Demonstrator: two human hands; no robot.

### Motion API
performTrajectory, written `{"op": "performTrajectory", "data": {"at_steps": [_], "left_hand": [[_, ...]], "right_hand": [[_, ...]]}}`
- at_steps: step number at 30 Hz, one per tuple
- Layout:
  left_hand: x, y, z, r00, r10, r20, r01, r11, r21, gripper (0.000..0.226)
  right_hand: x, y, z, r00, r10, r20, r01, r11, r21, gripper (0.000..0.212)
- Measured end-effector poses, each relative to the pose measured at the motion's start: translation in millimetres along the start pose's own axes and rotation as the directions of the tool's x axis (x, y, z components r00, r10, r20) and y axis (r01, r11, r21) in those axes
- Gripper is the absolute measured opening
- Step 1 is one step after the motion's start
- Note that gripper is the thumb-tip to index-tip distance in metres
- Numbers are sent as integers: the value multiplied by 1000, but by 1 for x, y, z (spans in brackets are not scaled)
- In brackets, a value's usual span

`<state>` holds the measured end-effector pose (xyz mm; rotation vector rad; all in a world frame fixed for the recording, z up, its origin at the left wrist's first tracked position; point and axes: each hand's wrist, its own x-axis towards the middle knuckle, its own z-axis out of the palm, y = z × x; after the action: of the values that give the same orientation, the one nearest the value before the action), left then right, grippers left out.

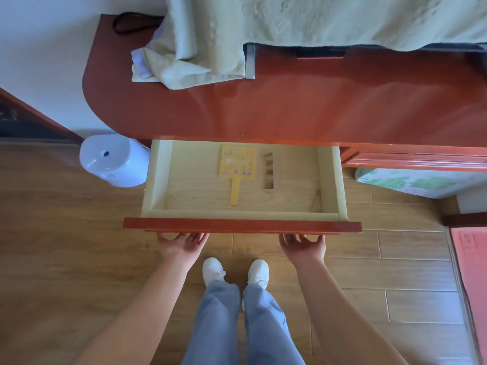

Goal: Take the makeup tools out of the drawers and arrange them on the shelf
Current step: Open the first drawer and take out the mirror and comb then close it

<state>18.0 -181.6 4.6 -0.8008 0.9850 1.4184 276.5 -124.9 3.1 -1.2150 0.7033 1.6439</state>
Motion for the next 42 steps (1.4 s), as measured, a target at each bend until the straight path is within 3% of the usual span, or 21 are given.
{"op": "performTrajectory", "data": {"at_steps": [9,13,15,17,18,20,21,22,23,24,26,27,28,30,32,34,36,39,42], "left_hand": [[-11,-7,-31,997,14,-76,-16,999,-29,84],[-25,-9,-42,989,48,-138,-49,999,2,75],[-32,-10,-44,985,52,-165,-30,991,132,65],[-46,-12,-42,963,50,-265,84,880,468,49],[-58,-14,-40,954,48,-296,175,713,679,39],[-88,-15,-29,957,-89,-276,286,135,949,28],[-104,-15,-20,946,-197,-257,233,-137,963,29],[-118,-14,-9,930,-290,-225,132,-308,942,31],[-131,-13,5,918,-360,-168,24,-371,928,32],[-142,-10,21,909,-411,-74,-77,-338,938,32],[-152,-8,54,892,-416,178,-251,-127,960,32],[-150,-8,69,896,-337,289,-331,-73,941,31],[-141,-11,80,899,-212,382,-410,-105,906,28],[-107,-19,92,852,55,521,-473,-345,810,21],[-68,-29,93,808,193,557,-343,-615,710,25],[-37,-39,91,817,227,529,-184,-768,613,41],[-18,-46,89,841,235,487,-78,-838,540,54],[-4,-52,83,861,238,450,-16,-871,491,61],[2,-57,77,852,242,464,-16,-875,484,52]], "right_hand": [[-12,10,-28,998,-1,-57,2,1000,9,48],[-19,17,-47,998,-10,-59,11,1000,19,39],[-25,18,-55,999,-37,-38,37,999,-16,37],[-33,17,-58,994,-90,-65,72,969,-237,28],[-43,17,-58,990,-113,-88,68,912,-404,23],[-72,15,-55,989,-137,-60,51,686,-725,19],[-90,11,-51,992,-126,8,71,498,-864,16],[-108,6,-45,991,-101,85,111,286,-952,15],[-124,3,-37,984,-78,159,165,83,-983,16],[-137,-1,-27,969,-76,236,232,-61,-971,12],[-149,-5,-1,898,-152,413,370,-247,-896,9],[-147,-6,12,839,-220,498,416,-331,-847,11],[-141,-7,27,782,-270,561,438,-402,-804,10],[-115,-6,54,732,-308,608,366,-575,-732,8],[-80,-5,72,750,-311,584,220,-715,-663,20],[-51,0,82,780,-310,543,133,-766,-629,31],[-33,7,87,806,-326,493,60,-784,-617,41],[-21,17,86,823,-345,452,-13,-806,-591,55],[-16,23,83,821,-359,443,-28,-802,-597,58]]}}
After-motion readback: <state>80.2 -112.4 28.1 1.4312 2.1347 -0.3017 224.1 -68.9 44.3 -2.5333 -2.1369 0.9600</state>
